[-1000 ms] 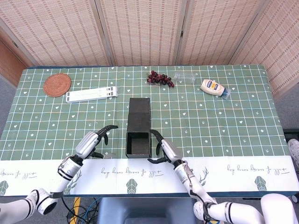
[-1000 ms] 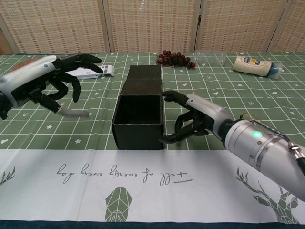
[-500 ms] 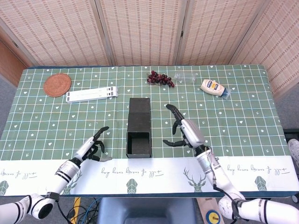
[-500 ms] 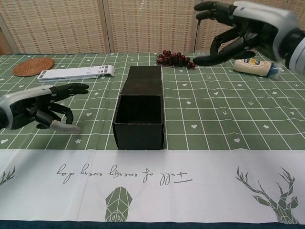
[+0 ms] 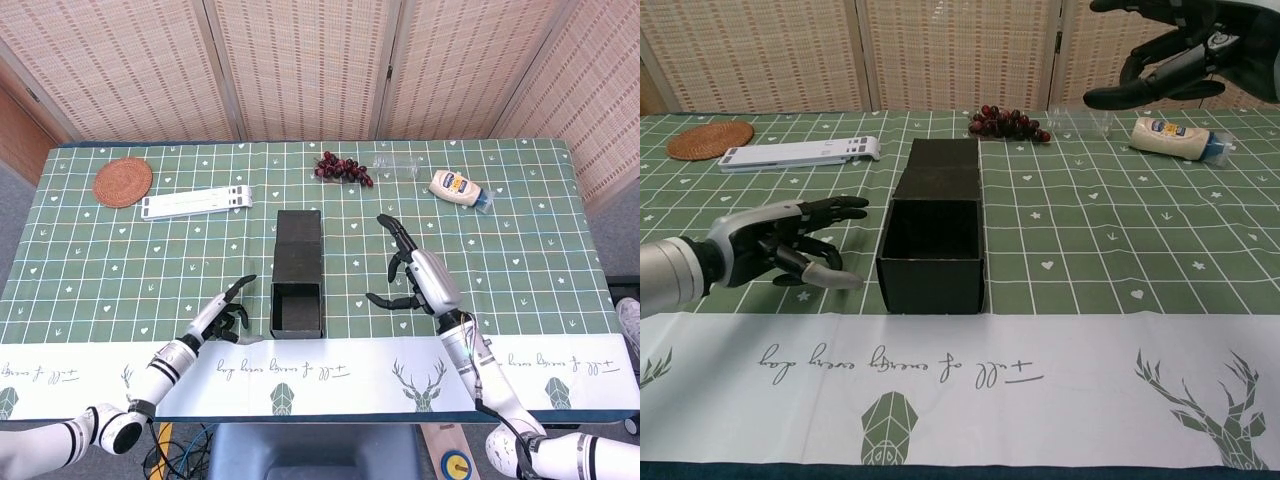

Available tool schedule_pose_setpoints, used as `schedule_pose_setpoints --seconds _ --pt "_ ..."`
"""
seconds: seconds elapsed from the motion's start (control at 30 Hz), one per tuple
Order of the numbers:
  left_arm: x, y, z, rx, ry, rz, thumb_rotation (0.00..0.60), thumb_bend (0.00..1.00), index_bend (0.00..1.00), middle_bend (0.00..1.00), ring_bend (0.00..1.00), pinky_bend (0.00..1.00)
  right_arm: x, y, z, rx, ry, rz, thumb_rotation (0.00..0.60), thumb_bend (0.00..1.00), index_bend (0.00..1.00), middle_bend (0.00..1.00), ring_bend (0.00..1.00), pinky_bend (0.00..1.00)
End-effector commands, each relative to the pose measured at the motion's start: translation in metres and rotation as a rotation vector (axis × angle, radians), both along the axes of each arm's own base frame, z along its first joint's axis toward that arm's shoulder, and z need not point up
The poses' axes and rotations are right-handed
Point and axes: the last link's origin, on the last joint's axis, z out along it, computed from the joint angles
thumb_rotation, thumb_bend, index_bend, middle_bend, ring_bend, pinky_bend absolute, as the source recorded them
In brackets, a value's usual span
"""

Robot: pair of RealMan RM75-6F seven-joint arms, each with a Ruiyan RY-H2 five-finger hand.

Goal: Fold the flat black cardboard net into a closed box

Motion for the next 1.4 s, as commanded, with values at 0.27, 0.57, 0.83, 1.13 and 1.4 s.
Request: schedule_pose_setpoints --seconds 0.27,0.57,0.83,1.13,1.4 --pt "0.015 0.006 -0.018 -0.027 -0.055 -0.010 0.600 0.13 0.00 0.00 0.56 0.93 -0.010 0.002 0.002 0.004 -0.003 -0.024 0.600 0.19 0.00 0.00 0.61 1.00" --pt "0.017 0.005 -0.028 -0.010 -0.095 -0.019 0.600 0.13 0.00 0.00 0.57 0.93 -0.018 0.002 -0.001 0.019 -0.004 -0.047 0.600 0.19 0.00 0.01 0.61 1.00" --pt "0.019 -0.001 -0.041 0.033 -0.148 -0.023 0.600 0.13 0.10 0.03 0.61 0.94 -0.023 0.002 -0.008 0.040 -0.004 -0.068 0.600 0.19 0.00 0.02 0.61 1.00" --pt "0.019 -0.001 -0.051 0.087 -0.190 -0.016 0.600 0.13 0.33 0.29 0.63 0.94 -0.035 -0.002 -0.023 0.083 0.021 -0.122 0.600 0.27 0.00 0.04 0.61 1.00" --pt "0.024 -0.003 -0.019 0.120 -0.234 -0.068 0.600 0.13 0.35 0.31 0.63 0.94 -0.043 -0.019 -0.056 0.181 0.019 -0.206 0.600 0.24 0.00 0.10 0.62 1.00"
